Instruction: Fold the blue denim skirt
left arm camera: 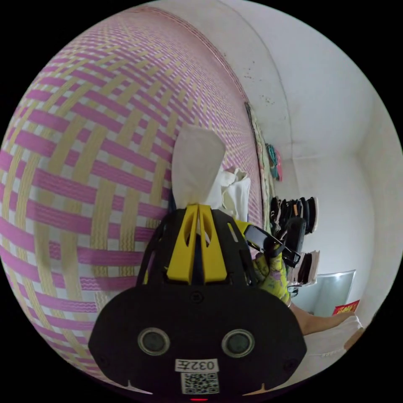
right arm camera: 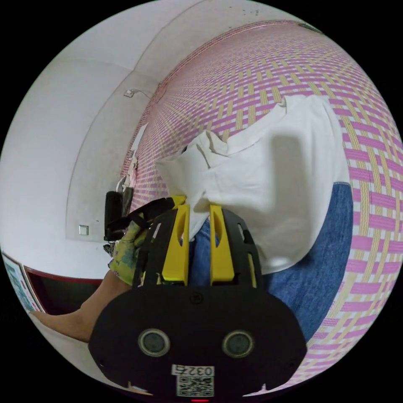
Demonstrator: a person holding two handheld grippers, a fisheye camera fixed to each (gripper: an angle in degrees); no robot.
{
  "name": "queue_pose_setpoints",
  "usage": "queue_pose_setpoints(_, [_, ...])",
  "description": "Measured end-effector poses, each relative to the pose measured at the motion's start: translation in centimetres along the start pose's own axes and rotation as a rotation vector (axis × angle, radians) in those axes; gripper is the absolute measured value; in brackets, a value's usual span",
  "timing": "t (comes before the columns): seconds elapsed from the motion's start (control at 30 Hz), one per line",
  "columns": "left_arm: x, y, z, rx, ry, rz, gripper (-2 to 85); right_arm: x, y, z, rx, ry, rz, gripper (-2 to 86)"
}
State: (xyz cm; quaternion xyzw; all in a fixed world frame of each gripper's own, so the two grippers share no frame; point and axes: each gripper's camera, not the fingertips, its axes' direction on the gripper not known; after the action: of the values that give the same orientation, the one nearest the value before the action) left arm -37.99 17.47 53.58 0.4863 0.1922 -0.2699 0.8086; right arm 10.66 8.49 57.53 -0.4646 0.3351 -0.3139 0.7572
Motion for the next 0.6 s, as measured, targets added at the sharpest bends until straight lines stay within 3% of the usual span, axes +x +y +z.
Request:
queue_pose_setpoints(0.17, [-1.8,0.9,-0.3,0.033,0.039,-0.036,-0.8,-1.6,0.5,-0.2,0.018,0.115,0.064,7.4])
queue_pose_setpoints(0.3, [-2.6,1.5,0.0,0.037,0.078,-0.063,-0.2,-2.0,0.8,0.5,-0.020,0.083,0.110,5.5])
queue_pose_setpoints(0.43, [-0.3,2.2,-2.0,0.118,0.170,0.016,4.2,-6.8,1.2,-0.4,0.030,0.105,-0.099,3.0])
queue_pose_setpoints(0.6, [4.0,1.2,-2.2,0.059,0.049,0.157,10.6,-14.2,4.0,0.3,0.031,0.186,-0.470,2.4])
